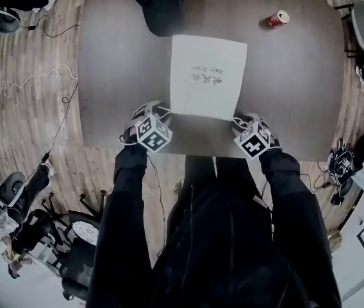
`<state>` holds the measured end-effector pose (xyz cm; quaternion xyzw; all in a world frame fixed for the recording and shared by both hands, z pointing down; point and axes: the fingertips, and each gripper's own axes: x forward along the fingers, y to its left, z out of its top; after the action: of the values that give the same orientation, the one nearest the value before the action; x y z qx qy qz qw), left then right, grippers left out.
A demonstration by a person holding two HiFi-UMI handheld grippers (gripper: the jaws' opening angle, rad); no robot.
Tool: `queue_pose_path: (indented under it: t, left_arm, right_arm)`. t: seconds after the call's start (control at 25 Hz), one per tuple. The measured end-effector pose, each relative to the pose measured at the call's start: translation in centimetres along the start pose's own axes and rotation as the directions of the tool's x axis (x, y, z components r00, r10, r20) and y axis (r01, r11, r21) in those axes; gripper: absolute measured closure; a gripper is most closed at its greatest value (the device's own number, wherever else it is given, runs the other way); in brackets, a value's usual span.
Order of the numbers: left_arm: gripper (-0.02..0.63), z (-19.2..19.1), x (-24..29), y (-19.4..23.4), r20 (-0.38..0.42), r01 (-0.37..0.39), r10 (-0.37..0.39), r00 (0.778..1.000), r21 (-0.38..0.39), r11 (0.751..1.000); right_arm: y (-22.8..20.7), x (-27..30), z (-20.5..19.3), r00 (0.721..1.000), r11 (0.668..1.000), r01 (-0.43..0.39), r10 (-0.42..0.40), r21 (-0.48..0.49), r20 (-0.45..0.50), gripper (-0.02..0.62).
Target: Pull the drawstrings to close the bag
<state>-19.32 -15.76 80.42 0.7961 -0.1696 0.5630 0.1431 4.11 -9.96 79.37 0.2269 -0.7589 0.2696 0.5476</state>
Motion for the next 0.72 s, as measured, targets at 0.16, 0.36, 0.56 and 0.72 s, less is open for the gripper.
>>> queue_pose_path:
  t: [0.16,0.36,0.56,0.72]
  left_arm:
    - [0.393,0.0,0.2,0.1,0.004,0.032,-0.032,0.999,0.004,0.999]
    - [0.431,0.1,0.2,-0.7,-0.014,0.047,-0.047,0.999,0.01,0.999]
    - [0.51,0.1,0.1,-1.5,-0.032,0.027,-0.027,0.999,0.001,1.0]
    - [0.523,0.1,0.1,-1.7,-0.058,0.004,-0.007,0.998,-0.055,0.998]
  right_arm:
    - [-0.2,1.0,0.0,0.999,0.999,0.03,-0.03,0.014,-0.018,0.38]
    - [-0.4,1.0,-0.1,0.997,0.997,0.077,-0.077,0.017,-0.027,0.437]
    - [0.3,0.9,0.3,0.996,0.995,0.091,-0.091,0.027,-0.006,0.5]
    - [0.2,0.8,0.1,0.995,0.992,0.093,-0.096,0.086,0.037,0.503]
